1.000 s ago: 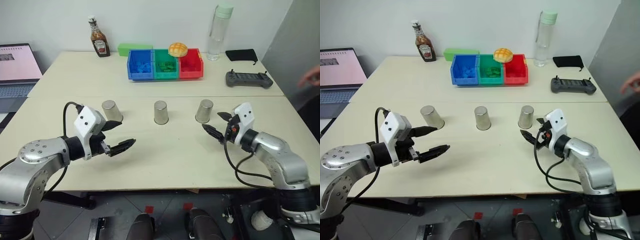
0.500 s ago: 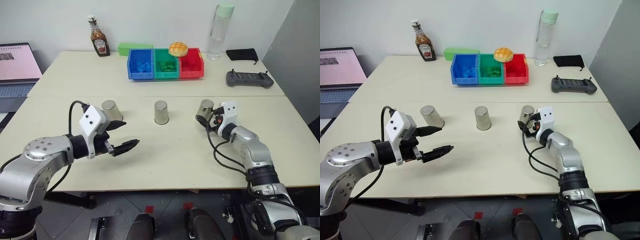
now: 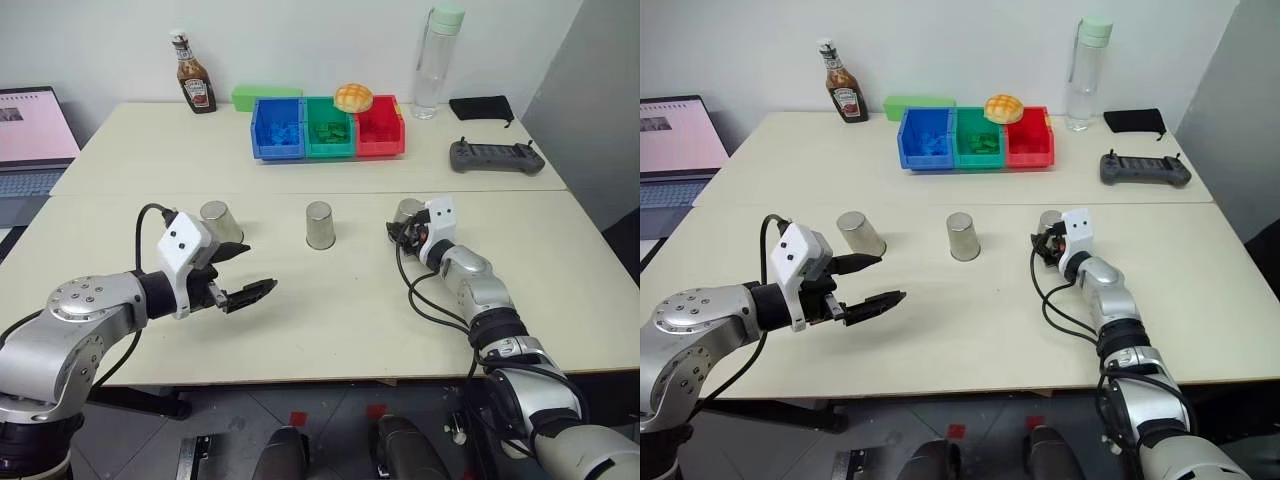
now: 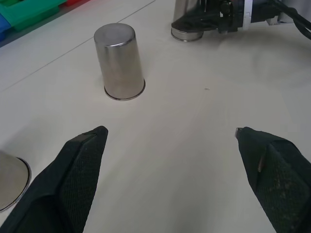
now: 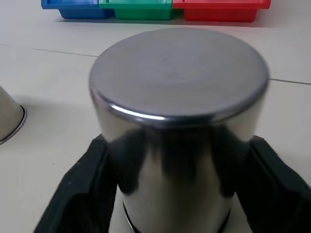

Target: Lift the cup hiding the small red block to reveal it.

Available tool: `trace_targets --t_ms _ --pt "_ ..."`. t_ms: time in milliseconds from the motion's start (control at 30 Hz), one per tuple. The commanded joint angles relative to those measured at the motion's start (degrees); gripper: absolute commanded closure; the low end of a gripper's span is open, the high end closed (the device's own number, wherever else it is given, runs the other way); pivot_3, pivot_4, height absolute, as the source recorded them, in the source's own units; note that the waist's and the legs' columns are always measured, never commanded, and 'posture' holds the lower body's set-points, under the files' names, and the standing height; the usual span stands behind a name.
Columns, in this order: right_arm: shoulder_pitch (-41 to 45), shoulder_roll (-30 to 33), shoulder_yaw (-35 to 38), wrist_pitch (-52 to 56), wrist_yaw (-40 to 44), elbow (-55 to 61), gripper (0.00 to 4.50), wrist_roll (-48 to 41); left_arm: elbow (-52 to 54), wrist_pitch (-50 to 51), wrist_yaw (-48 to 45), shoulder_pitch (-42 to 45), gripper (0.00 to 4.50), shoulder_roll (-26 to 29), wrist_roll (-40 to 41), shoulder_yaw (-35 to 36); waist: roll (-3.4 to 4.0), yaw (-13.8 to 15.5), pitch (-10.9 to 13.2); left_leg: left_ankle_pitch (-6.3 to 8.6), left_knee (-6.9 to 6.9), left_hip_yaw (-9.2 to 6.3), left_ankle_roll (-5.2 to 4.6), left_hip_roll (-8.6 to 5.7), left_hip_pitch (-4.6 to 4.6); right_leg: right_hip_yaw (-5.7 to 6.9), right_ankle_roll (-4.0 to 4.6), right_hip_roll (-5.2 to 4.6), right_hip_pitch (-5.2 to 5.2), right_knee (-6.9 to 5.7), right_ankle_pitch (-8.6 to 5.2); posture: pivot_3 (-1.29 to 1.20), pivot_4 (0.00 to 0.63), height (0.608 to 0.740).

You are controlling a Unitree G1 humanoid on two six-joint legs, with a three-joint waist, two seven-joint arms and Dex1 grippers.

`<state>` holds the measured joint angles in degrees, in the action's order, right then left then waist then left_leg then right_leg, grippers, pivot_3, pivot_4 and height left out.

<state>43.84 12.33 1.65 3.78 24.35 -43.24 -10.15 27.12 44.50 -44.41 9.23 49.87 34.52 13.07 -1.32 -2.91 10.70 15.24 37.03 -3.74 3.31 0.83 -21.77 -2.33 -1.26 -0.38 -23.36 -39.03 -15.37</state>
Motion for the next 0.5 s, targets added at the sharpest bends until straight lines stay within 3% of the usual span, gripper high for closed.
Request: trace_targets --t_ms 33,200,500 --pt "1.4 0.6 1.4 -3.1 0.8 1.7 1.69 0.0 1.5 -0.3 0.1 0.0 0.00 0.7 0.2 1.4 0.00 0.0 0.0 0.00 0.00 0.00 0.00 0.00 0.00 0.00 0.00 0.00 0.00 0.00 0.00 0.00 0.150 0.740" --pt "0.7 1.8 1.8 -7.1 0.9 5.8 1.69 0.3 1.9 -0.2 0.1 -0.4 0.00 0.7 0.4 1.3 0.01 0.0 0.0 0.00 0.01 0.00 0.00 0.00 0.00 0.00 0.00 0.00 0.00 -0.01 0.00 0.00 0.150 0.740" --pt "-7.1 6.5 3.6 -1.3 -5.3 19.9 1.69 2.4 1.6 -0.3 -0.3 0.0 0.00 0.8 0.3 0.5 0.01 0.2 0.0 0.00 0.00 -0.04 0.00 -0.01 -0.03 -0.01 0.00 -0.03 0.00 0.00 0.00 0.00 0.150 0.740"
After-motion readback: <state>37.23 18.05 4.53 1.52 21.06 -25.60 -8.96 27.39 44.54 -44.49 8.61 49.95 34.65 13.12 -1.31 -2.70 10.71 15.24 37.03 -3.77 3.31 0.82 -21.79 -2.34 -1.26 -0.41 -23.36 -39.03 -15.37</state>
